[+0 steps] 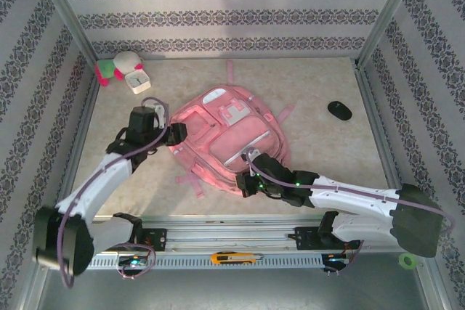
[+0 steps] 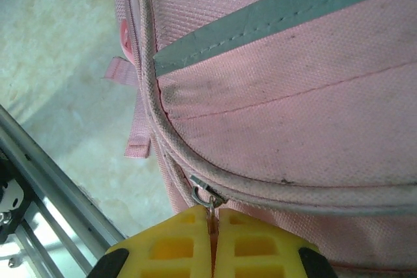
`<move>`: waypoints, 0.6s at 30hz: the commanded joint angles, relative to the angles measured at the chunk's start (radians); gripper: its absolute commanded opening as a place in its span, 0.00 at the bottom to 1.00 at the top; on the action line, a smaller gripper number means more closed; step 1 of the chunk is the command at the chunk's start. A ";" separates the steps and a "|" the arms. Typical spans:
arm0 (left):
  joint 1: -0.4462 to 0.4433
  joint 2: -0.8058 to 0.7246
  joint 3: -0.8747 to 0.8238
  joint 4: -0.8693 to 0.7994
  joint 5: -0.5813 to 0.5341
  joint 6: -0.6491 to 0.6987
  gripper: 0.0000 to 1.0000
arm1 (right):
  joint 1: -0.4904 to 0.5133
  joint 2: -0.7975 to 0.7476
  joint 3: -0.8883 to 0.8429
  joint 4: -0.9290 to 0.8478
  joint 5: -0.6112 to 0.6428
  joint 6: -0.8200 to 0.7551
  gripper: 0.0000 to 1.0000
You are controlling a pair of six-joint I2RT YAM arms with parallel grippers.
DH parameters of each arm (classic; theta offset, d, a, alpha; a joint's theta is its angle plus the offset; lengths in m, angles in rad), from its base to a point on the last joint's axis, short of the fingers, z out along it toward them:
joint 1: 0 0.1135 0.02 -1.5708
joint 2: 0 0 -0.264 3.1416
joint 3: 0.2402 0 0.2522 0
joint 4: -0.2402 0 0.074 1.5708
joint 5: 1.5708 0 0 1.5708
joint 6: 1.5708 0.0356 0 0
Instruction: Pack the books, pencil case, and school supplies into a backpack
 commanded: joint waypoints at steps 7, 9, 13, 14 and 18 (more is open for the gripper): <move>-0.009 -0.268 -0.026 -0.209 0.453 0.820 0.64 | -0.038 0.030 0.035 0.081 -0.092 -0.021 0.00; -0.012 -0.265 -0.018 -0.255 0.474 0.943 0.64 | -0.040 0.028 0.033 0.077 -0.096 -0.019 0.00; -0.018 -0.230 -0.009 -0.301 0.574 1.167 0.64 | -0.049 0.009 0.013 0.088 -0.090 -0.006 0.00; -0.020 -0.215 -0.008 -0.304 0.604 1.221 0.64 | -0.051 0.003 0.009 0.089 -0.090 -0.001 0.00; -0.055 -0.145 0.004 -0.265 0.627 1.310 0.63 | -0.058 -0.013 0.000 0.095 -0.091 0.007 0.00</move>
